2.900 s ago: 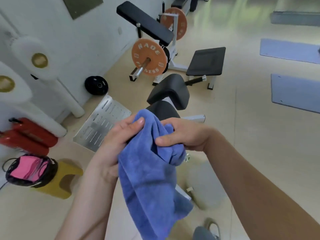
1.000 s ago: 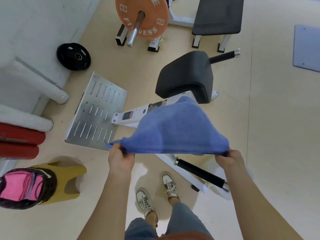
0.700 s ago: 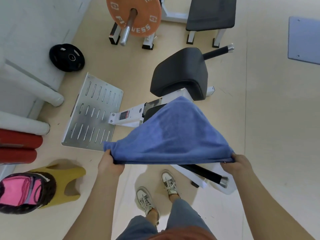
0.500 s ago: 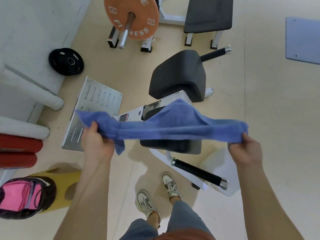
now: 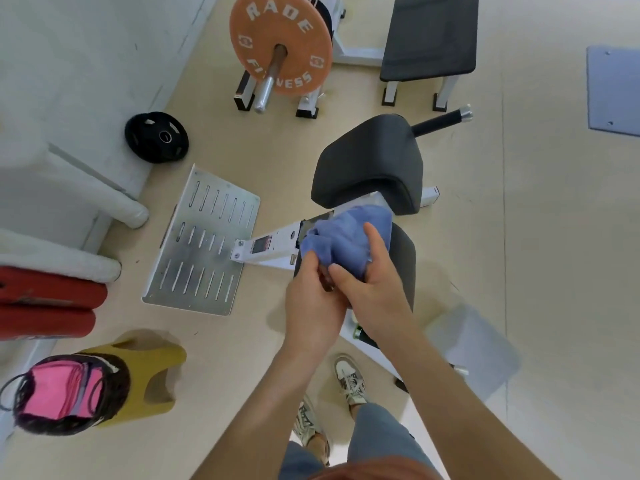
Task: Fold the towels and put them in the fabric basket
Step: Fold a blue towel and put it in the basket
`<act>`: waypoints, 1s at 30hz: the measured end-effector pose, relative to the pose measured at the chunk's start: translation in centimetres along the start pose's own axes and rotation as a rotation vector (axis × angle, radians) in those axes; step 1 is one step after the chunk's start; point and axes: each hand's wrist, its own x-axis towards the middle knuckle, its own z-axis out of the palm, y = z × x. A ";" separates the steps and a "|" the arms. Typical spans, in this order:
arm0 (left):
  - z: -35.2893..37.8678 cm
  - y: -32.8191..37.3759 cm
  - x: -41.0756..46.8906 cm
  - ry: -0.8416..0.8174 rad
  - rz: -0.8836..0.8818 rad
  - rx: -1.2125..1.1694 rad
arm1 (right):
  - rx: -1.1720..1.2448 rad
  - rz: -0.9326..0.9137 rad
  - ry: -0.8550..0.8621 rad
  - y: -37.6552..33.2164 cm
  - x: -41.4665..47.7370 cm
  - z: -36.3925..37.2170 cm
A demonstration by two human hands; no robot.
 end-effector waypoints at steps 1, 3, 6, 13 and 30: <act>-0.1 0.2 -0.2 -0.006 0.019 0.005 | -0.017 0.001 -0.003 -0.2 -0.2 0.1; -0.4 0.9 -0.5 -0.048 0.057 0.018 | -0.022 -0.021 0.036 -0.8 -0.5 0.1; -1.5 1.5 -0.8 -0.129 0.103 0.022 | 0.000 -0.094 0.103 -1.2 -0.5 -0.7; -5.6 4.0 0.5 -0.192 0.250 -0.022 | -0.140 -0.308 -0.201 -3.4 -1.3 -2.8; -5.9 5.2 -3.2 -0.020 0.331 -0.129 | -0.075 -0.171 -0.052 -5.0 -1.8 -3.7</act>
